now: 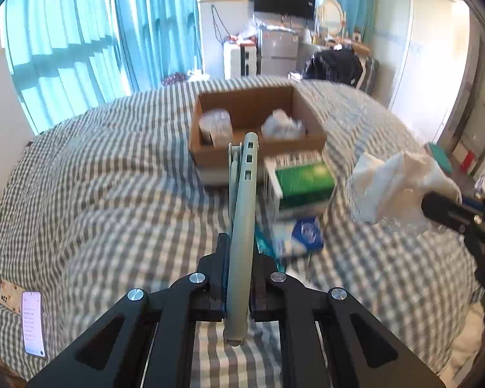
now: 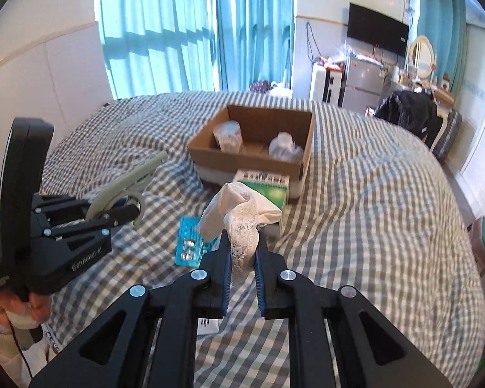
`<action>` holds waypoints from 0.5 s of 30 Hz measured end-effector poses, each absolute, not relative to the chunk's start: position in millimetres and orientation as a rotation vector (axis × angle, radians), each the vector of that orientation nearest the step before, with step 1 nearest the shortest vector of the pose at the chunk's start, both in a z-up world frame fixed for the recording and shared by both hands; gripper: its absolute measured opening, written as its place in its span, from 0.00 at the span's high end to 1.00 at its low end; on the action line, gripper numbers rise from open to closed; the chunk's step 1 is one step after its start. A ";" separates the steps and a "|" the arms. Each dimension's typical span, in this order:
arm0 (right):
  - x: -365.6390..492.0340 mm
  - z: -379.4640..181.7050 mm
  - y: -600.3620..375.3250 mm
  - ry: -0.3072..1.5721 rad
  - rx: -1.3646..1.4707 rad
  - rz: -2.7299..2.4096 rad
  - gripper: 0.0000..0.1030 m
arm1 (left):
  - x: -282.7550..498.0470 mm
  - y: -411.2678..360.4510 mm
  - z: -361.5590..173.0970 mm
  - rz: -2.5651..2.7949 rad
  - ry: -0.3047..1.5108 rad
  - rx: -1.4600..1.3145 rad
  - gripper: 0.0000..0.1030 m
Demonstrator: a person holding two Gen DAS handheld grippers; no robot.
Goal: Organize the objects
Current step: 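Carry the tissue and clip into the cardboard box and release both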
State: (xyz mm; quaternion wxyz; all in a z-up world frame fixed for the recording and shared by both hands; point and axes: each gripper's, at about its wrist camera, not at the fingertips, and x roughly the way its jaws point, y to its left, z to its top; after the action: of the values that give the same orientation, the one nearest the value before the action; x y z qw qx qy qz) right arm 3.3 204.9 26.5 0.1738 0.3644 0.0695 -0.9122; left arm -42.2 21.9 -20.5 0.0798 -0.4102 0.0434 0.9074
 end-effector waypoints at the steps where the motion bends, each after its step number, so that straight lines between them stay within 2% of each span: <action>1: 2.1 31.9 203.7 0.205 1.018 -2.594 0.88 | -46.9 20.3 -10.4 2.726 0.126 -1.203 0.91; 15: -79.5 96.0 183.0 0.214 0.848 -2.630 0.88 | -133.7 18.8 57.0 2.821 0.117 -1.064 0.91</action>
State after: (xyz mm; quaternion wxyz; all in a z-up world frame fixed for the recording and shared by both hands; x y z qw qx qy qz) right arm -79.5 183.0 96.0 0.1839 0.3008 0.0758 -0.9327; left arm -133.7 18.8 57.0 0.0620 -0.3518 0.0388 0.9332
